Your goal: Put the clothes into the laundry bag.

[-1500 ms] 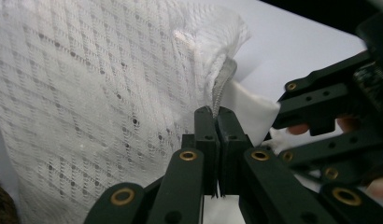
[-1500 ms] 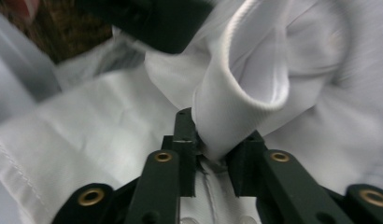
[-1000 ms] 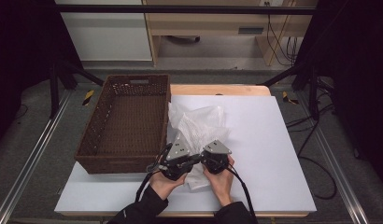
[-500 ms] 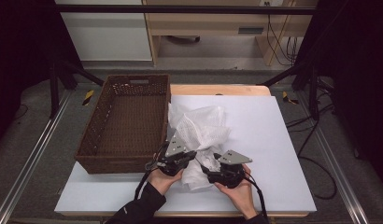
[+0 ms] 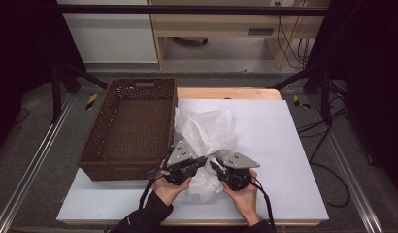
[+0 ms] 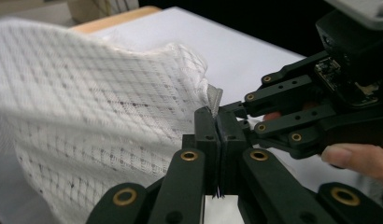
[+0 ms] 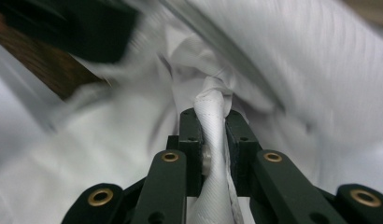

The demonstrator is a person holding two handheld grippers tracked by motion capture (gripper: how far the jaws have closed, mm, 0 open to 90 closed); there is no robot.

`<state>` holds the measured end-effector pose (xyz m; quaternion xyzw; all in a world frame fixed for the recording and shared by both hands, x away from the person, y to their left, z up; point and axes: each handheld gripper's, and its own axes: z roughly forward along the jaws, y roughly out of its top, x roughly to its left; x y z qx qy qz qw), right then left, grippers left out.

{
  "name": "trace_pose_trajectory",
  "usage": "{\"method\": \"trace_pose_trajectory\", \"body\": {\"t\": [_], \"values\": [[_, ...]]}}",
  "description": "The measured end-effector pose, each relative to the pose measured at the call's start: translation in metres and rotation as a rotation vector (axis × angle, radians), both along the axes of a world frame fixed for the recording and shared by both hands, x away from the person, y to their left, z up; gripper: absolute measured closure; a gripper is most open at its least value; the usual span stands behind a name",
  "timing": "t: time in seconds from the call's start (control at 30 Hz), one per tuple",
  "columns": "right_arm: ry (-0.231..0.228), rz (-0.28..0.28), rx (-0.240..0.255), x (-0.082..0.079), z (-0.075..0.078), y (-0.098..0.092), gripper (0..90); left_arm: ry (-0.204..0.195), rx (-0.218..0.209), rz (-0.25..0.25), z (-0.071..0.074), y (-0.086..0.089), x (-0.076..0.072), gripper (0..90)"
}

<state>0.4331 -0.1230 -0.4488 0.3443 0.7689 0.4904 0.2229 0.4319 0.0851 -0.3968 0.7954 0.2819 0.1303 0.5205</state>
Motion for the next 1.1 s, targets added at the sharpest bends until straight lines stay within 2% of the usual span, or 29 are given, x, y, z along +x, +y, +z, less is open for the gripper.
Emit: {"method": "trace_pose_trajectory", "body": {"t": [0.07, 0.17, 0.23, 0.33, 0.4, 0.47, 0.53, 0.57, 0.67, 0.77, 0.8, 0.87, 0.93, 0.97, 1.0, 1.03, 1.07, 1.1], "values": [[-0.017, 0.021, 0.024, -0.001, 0.008, 0.008, 79.4, -0.006, -0.014, -0.011, 0.006, 0.001, -0.004, 89.2], [-0.019, 0.018, 0.029, 0.010, 0.004, 0.024, 78.9, -0.007, -0.019, -0.016, 0.009, 0.002, -0.007, 89.2], [-0.020, -0.036, 0.009, 0.023, -0.007, 0.032, 78.4, 0.010, -0.024, -0.012, 0.007, 0.002, -0.005, 89.2], [-0.032, -0.137, -0.060, 0.039, -0.025, 0.036, 76.9, 0.026, 0.002, 0.007, -0.001, 0.002, 0.000, 89.2], [-0.025, -0.148, -0.068, 0.042, -0.028, 0.034, 74.9, 0.033, 0.022, 0.016, -0.007, 0.002, 0.005, 89.1], [-0.012, -0.124, -0.065, 0.038, -0.024, 0.031, 66.9, 0.037, 0.035, 0.030, -0.013, 0.002, 0.008, 89.1], [0.002, -0.064, -0.039, 0.029, -0.017, 0.025, 55.5, 0.040, 0.050, 0.046, -0.019, 0.001, 0.012, 89.0], [0.003, -0.014, -0.019, 0.022, -0.011, 0.021, 49.8, 0.042, 0.050, 0.051, -0.021, 0.001, 0.013, 88.9], [0.010, 0.044, 0.006, 0.004, -0.002, 0.006, 40.7, 0.043, 0.047, 0.062, -0.025, 0.003, 0.016, 88.9], [0.024, 0.043, -0.007, -0.008, -0.002, -0.010, 31.6, 0.039, 0.050, 0.063, -0.026, 0.003, 0.016, 88.8], [0.033, 0.032, -0.015, -0.009, -0.005, -0.012, 30.5, 0.041, 0.056, 0.061, -0.027, 0.002, 0.016, 88.8], [0.079, 0.013, -0.042, -0.003, -0.018, -0.011, 29.6, 0.039, 0.060, 0.060, -0.028, 0.001, 0.015, 88.8], [0.115, 0.002, -0.087, 0.003, -0.029, -0.005, 31.1, 0.035, 0.064, 0.062, -0.029, 0.000, 0.015, 88.8], [0.126, -0.005, -0.124, 0.007, -0.035, 0.000, 36.8, 0.035, 0.065, 0.061, -0.029, 0.000, 0.016, 88.8], [0.146, -0.011, -0.141, 0.010, -0.039, 0.003, 39.6, 0.038, 0.067, 0.061, -0.029, 0.000, 0.016, 88.8], [0.128, -0.025, -0.154, 0.011, -0.039, 0.005, 55.0, 0.037, 0.068, 0.062, -0.030, 0.000, 0.016, 88.7], [0.132, -0.025, -0.159, 0.011, -0.038, 0.006, 70.8, 0.038, 0.068, 0.063, -0.030, 0.000, 0.016, 88.7], [0.153, -0.017, -0.145, 0.012, -0.037, 0.005, 80.8, 0.039, 0.069, 0.064, -0.030, 0.000, 0.016, 88.7]]}}
